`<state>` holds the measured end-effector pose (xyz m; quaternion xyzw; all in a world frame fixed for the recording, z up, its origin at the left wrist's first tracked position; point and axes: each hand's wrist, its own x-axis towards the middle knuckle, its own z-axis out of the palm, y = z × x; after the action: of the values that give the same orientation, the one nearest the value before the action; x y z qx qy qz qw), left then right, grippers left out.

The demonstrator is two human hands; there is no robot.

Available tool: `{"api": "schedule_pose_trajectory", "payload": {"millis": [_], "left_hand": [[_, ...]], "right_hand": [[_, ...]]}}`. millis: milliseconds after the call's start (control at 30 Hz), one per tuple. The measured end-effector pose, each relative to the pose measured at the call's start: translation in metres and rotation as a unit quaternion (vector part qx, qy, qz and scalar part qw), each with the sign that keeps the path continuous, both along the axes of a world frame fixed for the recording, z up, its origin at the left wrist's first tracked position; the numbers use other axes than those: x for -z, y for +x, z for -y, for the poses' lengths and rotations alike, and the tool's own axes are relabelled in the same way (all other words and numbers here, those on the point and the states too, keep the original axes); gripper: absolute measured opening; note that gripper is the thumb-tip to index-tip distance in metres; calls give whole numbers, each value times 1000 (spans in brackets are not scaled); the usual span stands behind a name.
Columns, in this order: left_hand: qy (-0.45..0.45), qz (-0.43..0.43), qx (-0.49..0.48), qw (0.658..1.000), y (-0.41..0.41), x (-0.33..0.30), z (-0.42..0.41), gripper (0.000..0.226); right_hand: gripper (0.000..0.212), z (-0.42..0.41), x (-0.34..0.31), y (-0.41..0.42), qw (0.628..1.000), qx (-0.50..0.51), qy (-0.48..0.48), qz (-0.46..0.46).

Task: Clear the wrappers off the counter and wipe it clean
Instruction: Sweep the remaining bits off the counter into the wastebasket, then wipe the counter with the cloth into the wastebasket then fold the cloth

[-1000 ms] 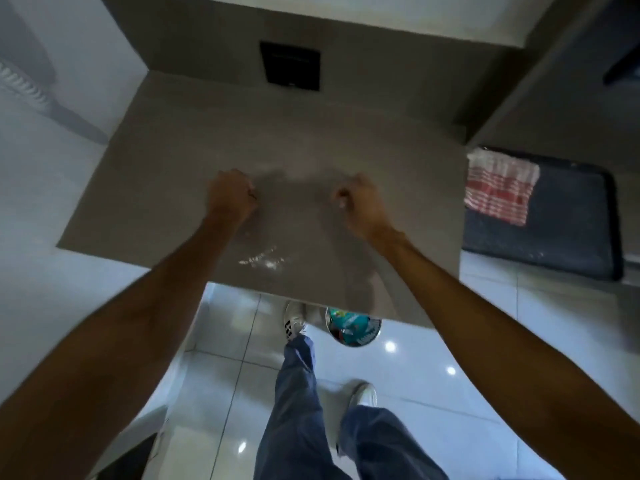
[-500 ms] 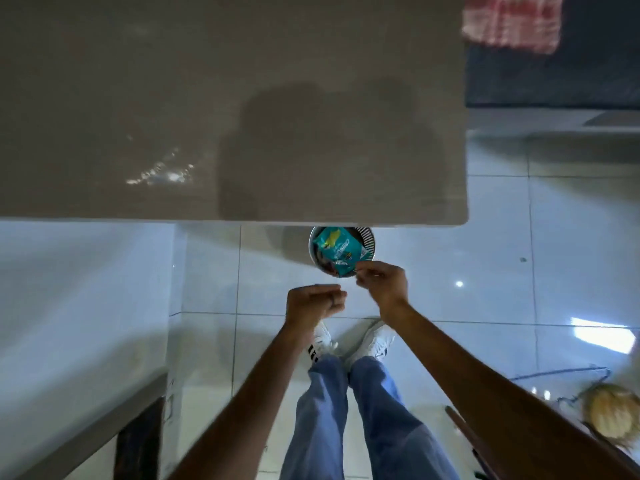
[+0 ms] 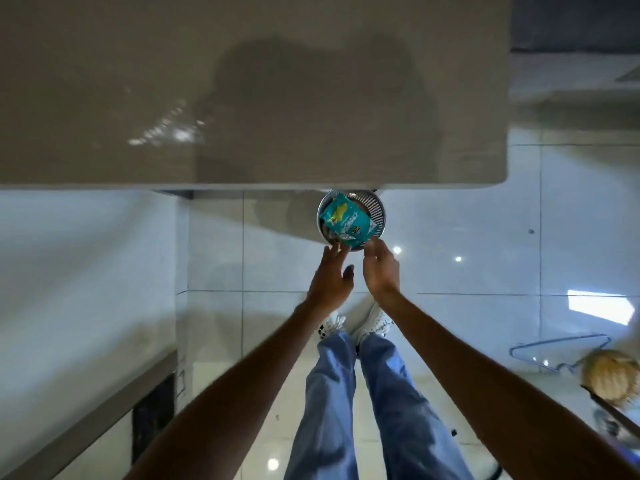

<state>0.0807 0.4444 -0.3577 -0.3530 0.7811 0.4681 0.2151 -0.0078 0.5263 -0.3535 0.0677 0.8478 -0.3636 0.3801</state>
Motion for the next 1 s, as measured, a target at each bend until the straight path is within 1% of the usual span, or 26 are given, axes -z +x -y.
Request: {"api": "schedule_pose_trajectory", "payload": {"millis": [33, 67, 100, 167, 233, 300, 333, 367, 467, 533, 600, 700, 800, 867, 933, 1000], "left_hand": [[-57, -26, 40, 997, 13, -34, -6, 55], [-122, -53, 69, 989, 23, -66, -10, 53], [-182, -85, 81, 976, 30, -100, -11, 50], [-265, -154, 70, 949, 34, -158, -2, 46], [-321, -214, 66, 920, 24, -197, 16, 48], [-364, -261, 73, 891, -2, -224, 42, 53], [-385, -268, 76, 880, -21, -236, 56, 55], [-406, -264, 76, 871, -44, -247, 69, 58], [-438, -216, 70, 870, -108, -273, 100, 69], [-442, -199, 78, 871, -149, -278, 117, 70], [-447, -179, 95, 871, -181, -274, 132, 72], [-459, -151, 98, 870, -222, -258, 144, 73], [-480, -148, 105, 858, -253, -238, 151, 71], [-487, -138, 100, 857, -266, -227, 156, 68], [-486, -117, 84, 862, -270, -223, 159, 67], [-481, -108, 82, 866, -266, -223, 156, 67]], "right_hand": [[40, -6, -33, 9, 994, -77, -9, -71], [39, -11, -65, 17, 981, -133, -26, -138], [40, -16, -98, 21, 965, -174, -45, -193], [40, -19, -161, 20, 930, -230, -74, -278], [35, -17, -204, 7, 885, -263, -102, -371], [32, -7, -236, -26, 838, -268, -124, -459], [32, 1, -248, -50, 824, -263, -128, -485], [33, 11, -258, -77, 820, -258, -121, -497], [41, 46, -270, -163, 834, -207, -45, -510], [46, 69, -266, -228, 858, -142, 6, -493], [52, 89, -254, -284, 886, -102, 48, -449], [60, 117, -223, -352, 908, -111, 114, -388], [69, 131, -193, -399, 923, -101, 158, -335], [73, 131, -175, -415, 928, -121, 199, -291], [66, 124, -167, -419, 919, -144, 223, -292], [52, 114, -173, -423, 914, -130, 211, -322]]}}
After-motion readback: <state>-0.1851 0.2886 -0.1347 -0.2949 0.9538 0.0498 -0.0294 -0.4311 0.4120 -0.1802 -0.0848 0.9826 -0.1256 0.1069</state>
